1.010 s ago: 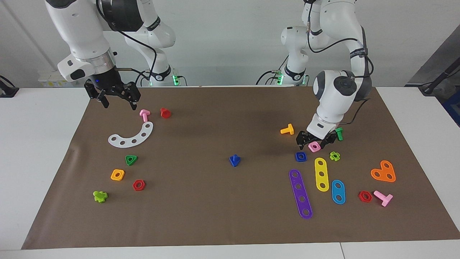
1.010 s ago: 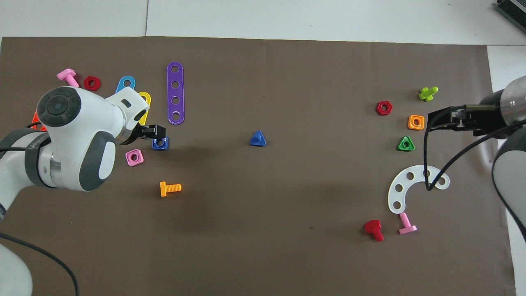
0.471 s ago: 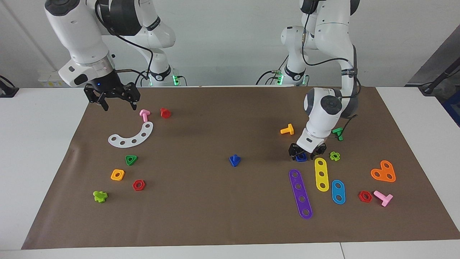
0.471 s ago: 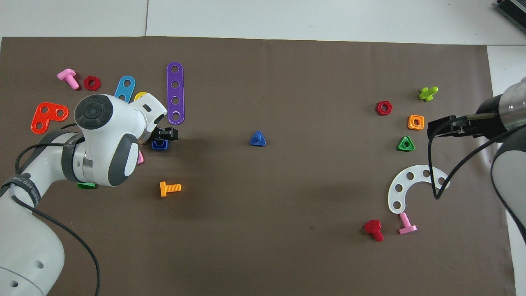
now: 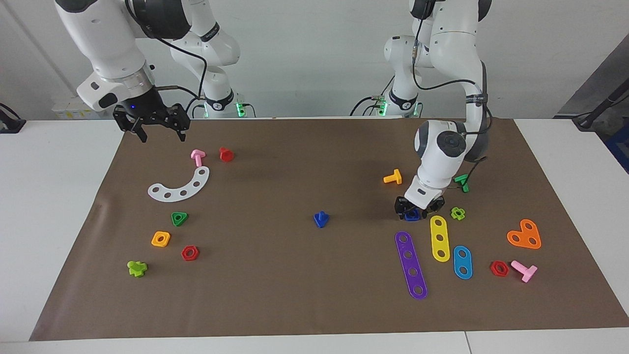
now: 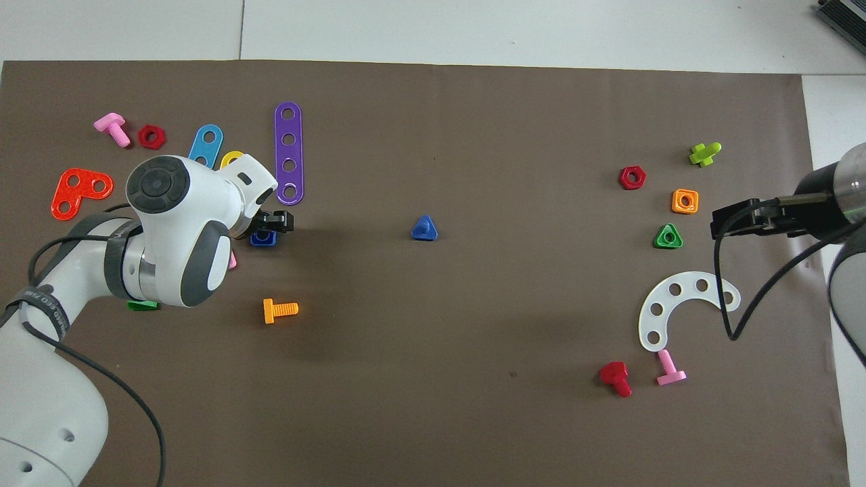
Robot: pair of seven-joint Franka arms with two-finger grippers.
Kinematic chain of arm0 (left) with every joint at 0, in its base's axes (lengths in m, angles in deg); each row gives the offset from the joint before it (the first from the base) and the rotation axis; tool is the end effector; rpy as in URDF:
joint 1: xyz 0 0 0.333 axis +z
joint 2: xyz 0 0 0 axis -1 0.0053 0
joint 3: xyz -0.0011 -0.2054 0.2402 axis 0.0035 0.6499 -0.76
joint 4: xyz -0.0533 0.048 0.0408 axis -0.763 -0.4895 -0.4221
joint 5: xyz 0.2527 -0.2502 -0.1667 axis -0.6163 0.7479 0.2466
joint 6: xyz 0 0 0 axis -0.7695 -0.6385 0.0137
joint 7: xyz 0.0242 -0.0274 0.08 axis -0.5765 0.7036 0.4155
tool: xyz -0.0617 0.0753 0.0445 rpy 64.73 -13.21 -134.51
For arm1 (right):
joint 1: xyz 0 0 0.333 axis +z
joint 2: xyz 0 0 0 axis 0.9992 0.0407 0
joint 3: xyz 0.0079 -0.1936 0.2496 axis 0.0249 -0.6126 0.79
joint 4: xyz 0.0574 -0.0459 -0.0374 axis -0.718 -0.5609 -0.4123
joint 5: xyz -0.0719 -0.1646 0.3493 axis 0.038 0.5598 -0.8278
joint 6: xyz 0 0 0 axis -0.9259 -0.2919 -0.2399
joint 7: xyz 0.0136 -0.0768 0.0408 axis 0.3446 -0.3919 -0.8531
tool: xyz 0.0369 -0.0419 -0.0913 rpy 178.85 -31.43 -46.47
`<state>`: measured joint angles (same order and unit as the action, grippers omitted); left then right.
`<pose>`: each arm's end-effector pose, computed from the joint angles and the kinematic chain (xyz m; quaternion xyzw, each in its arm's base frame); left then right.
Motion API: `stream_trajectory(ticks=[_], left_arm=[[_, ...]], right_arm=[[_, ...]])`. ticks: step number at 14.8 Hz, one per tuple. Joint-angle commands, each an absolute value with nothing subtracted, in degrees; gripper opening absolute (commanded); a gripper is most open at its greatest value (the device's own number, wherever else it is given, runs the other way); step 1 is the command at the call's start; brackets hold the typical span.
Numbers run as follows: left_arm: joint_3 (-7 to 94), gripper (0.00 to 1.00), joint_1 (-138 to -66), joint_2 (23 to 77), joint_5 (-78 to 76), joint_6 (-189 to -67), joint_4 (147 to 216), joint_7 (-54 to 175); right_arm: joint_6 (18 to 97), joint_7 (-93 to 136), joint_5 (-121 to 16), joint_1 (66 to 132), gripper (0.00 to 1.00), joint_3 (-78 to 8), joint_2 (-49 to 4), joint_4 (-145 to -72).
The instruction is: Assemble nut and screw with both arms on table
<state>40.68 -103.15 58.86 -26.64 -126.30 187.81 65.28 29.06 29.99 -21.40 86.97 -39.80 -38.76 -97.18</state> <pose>0.5901 -0.1431 0.3013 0.9994 -0.0227 0.0272 0.0064 0.5468 0.0160 0.6158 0.9998 0.0089 -0.0172 0.0057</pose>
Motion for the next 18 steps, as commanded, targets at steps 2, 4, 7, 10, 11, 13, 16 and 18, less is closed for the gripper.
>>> stream_trajectory(ticks=[2,4,7,10,11,13,16,18], left_arm=[[39.89,0.0,-103.76,58.2,-26.54,-125.17,187.98,62.68],[39.89,0.0,-103.76,58.2,-26.54,-122.63,185.53,62.59],[39.8,0.0,-104.54,58.55,-26.63,-116.13,178.6,61.11],[39.71,0.0,-109.19,60.31,-28.38,-114.18,173.31,58.39],[39.62,0.0,-110.86,60.83,-28.65,-114.17,172.08,56.29],[39.62,0.0,-114.2,61.71,-28.91,-114.26,170.4,53.2],[39.62,0.0,-118.77,63.29,-28.91,-114.7,168.56,50.64],[39.71,0.0,-121.06,65.4,-28.56,-114.44,165.32,48.81]], right_arm=[[27.35,27.14,-23.2,85.47,1.0,-39.35,-37.2,-95.09],[27.36,27.49,-23.2,85.56,1.0,-39.35,-37.55,-95.71],[27.36,28.37,-23.2,85.74,1.0,-39.44,-37.55,-95.89],[27.36,28.46,-23.2,85.74,1.0,-39.44,-37.99,-96.85],[27.36,28.46,-23.2,85.74,1.0,-39.44,-37.99,-96.85],[27.44,28.46,-23.2,85.73,1.0,-39.44,-37.99,-96.85],[28.14,28.46,-23.2,85.65,1.0,-39.35,-38.17,-97.73],[28.23,28.46,-23.2,85.74,1.0,-39.35,-38.52,-98.08]])
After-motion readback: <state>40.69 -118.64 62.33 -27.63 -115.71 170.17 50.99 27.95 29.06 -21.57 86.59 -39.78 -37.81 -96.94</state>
